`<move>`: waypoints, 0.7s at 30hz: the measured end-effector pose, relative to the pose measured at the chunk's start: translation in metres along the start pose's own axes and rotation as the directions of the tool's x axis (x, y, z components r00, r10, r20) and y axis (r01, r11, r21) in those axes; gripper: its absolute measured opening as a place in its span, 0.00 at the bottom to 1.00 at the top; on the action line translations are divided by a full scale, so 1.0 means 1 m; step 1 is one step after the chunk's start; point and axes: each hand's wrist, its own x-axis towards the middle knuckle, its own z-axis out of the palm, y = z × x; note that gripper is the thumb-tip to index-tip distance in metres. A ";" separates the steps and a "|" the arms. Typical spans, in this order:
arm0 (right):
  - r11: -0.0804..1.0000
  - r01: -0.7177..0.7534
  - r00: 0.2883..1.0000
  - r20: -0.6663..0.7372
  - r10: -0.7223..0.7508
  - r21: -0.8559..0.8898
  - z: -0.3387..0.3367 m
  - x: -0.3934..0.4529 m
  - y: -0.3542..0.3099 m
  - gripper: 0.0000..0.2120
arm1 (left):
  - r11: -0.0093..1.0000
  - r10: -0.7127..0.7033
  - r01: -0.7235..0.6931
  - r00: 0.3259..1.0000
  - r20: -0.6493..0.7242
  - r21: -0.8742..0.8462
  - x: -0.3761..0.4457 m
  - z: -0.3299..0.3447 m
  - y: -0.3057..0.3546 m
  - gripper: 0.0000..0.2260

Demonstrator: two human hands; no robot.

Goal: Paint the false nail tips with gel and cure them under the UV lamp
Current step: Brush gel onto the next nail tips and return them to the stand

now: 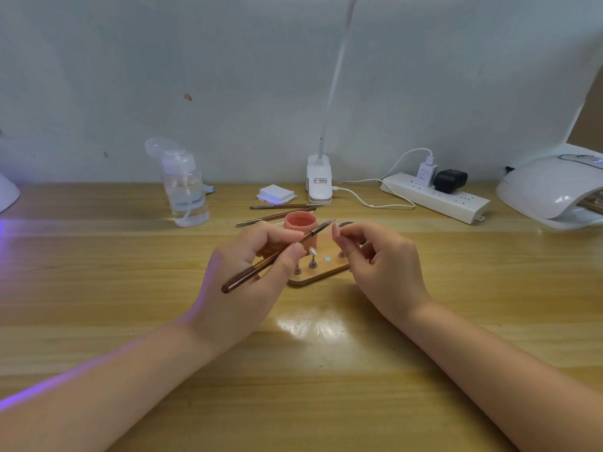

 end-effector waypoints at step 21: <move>0.996 -0.045 0.999 0.004 0.044 0.081 0.000 0.000 -0.001 0.04 | 0.999 -0.017 0.015 0.999 -0.046 -0.036 -0.001 0.001 0.000 0.03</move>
